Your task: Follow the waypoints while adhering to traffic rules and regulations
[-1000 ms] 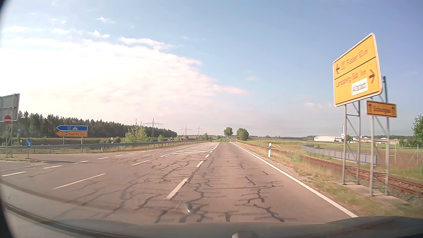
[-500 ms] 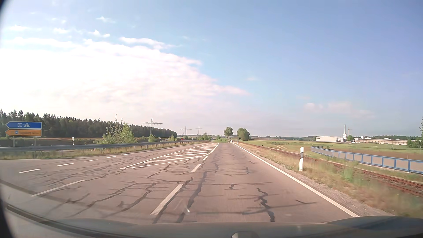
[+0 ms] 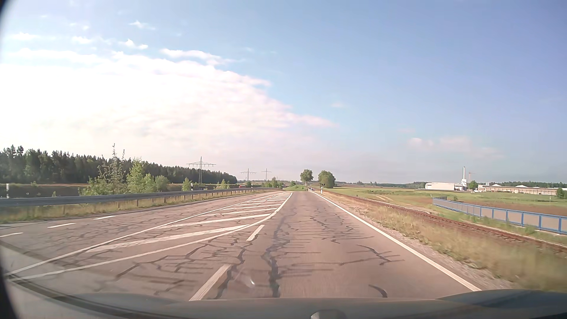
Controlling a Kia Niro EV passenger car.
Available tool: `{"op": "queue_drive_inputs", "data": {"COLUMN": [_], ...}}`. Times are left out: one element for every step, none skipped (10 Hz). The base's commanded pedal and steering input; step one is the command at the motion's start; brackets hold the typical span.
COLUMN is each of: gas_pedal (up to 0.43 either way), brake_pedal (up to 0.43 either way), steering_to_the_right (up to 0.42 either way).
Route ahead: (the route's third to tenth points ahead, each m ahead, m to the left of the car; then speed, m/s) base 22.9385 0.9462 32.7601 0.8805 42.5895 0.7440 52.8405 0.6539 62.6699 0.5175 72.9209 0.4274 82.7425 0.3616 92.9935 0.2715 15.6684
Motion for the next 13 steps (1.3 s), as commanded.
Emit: {"op": "queue_drive_inputs", "data": {"gas_pedal": [0.110, 0.110, 0.110, 0.110, 0.110, 0.110, 0.110, 0.110, 0.110, 0.110, 0.110, 0.110, 0.110], "brake_pedal": [0.000, 0.000, 0.000, 0.000, 0.000, 0.000, 0.000, 0.000, 0.000, 0.000, 0.000, 0.000, 0.000], "steering_to_the_right": [0.001, 0.001, 0.000, 0.000, 0.000, 0.000, 0.000, 0.000, 0.000, 0.000, 0.000, 0.000, 0.000]}}
